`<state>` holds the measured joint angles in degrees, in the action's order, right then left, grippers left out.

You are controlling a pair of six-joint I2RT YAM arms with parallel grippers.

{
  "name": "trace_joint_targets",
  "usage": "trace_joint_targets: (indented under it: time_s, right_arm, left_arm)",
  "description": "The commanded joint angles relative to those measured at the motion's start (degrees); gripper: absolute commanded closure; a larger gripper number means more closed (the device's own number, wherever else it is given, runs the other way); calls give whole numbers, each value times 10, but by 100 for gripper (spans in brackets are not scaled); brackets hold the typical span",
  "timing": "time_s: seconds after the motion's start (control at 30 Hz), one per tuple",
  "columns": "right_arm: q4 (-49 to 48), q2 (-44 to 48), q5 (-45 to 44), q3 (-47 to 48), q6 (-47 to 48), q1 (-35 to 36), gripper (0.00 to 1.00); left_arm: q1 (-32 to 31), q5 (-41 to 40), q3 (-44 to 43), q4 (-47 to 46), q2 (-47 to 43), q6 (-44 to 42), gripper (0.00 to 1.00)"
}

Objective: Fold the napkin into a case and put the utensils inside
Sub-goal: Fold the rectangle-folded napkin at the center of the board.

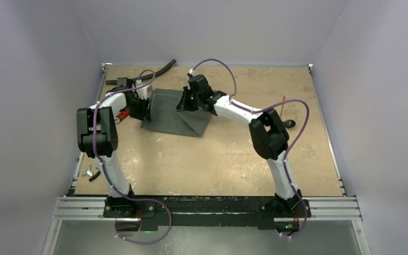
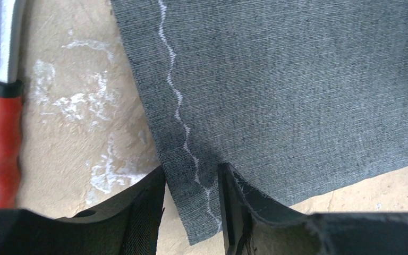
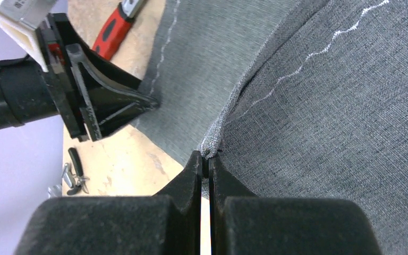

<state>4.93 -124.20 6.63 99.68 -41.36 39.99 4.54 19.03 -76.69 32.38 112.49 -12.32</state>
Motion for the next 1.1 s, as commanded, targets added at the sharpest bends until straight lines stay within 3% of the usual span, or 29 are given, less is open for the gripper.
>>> trace_joint_targets:
  time_s: [0.0,0.47,0.8,1.07]
  right_arm:
    - [-2,-22,36,74,-3,16,100]
    - [-39,-150,125,223,-32,38,100]
    - [-134,-199,247,244,-36,40,100]
    - [-136,-216,270,251,-31,43,100]
  left_arm:
    - [2,45,13,-14,-3,18,60]
    - [16,67,20,-25,8,24,61]
    - [21,63,19,-24,10,23,61]
    - [21,57,20,-25,7,23,62]
